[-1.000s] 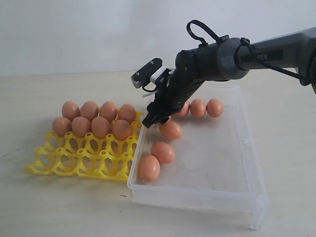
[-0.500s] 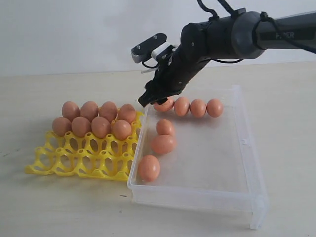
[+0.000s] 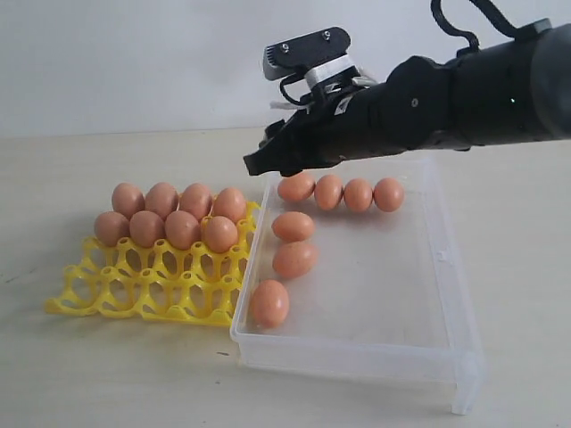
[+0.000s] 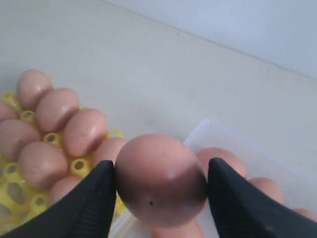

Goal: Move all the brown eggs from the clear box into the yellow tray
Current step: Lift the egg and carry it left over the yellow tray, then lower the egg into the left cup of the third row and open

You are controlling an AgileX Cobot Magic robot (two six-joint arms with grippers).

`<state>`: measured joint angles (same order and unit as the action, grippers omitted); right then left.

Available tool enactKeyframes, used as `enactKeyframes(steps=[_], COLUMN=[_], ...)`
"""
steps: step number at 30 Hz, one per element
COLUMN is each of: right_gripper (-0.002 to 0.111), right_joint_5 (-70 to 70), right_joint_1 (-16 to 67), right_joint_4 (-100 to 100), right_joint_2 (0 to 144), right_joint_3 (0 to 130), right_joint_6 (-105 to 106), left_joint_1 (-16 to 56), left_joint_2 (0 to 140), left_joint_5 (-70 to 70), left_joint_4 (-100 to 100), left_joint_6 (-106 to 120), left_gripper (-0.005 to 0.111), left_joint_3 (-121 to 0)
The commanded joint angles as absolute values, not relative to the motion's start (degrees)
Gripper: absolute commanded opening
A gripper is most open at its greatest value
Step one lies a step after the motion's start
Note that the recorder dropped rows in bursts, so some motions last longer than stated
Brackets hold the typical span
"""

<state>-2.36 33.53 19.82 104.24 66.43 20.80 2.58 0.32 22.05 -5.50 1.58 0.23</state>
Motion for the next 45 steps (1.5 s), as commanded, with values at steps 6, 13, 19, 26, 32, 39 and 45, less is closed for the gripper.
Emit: enactKeyframes(steps=[6,13,19,26,32,39,45], right_gripper=[0.000,0.000,0.000,0.000,0.000,0.000,0.000], right_joint_5=[11.9,25.9,39.2,31.0,29.2,28.6,26.6], right_joint_1=[45.7,50.9,51.1,51.1,51.1,51.0,51.0], right_joint_4=[20.9,7.4,-6.6,-9.7,-14.6,-15.0,-15.6], right_joint_2=[102.4,107.9,115.4,121.1,124.5,128.7,131.9], right_joint_3=[63.3,63.3,63.4,68.1,74.1,79.1,82.5], right_joint_6=[17.3,-1.6,-14.5,-8.5,-9.7,-11.3,-13.3], left_joint_1=[2.9,2.9,2.9,2.9,2.9,2.9,2.9], left_joint_2=[0.0,0.0,0.0,0.0,0.0,0.0,0.0], left_joint_5=[21.7,21.7,21.7,21.7,21.7,21.7,21.7], left_joint_4=[-5.4,-5.4,-5.4,-5.4,-5.4,-5.4,-5.4], left_joint_6=[1.3,1.3,1.3,1.3,1.3,1.3,1.3], left_gripper=[0.000,0.000,0.000,0.000,0.000,0.000,0.000], left_joint_3=[0.0,0.0,0.0,0.0,0.0,0.0,0.0])
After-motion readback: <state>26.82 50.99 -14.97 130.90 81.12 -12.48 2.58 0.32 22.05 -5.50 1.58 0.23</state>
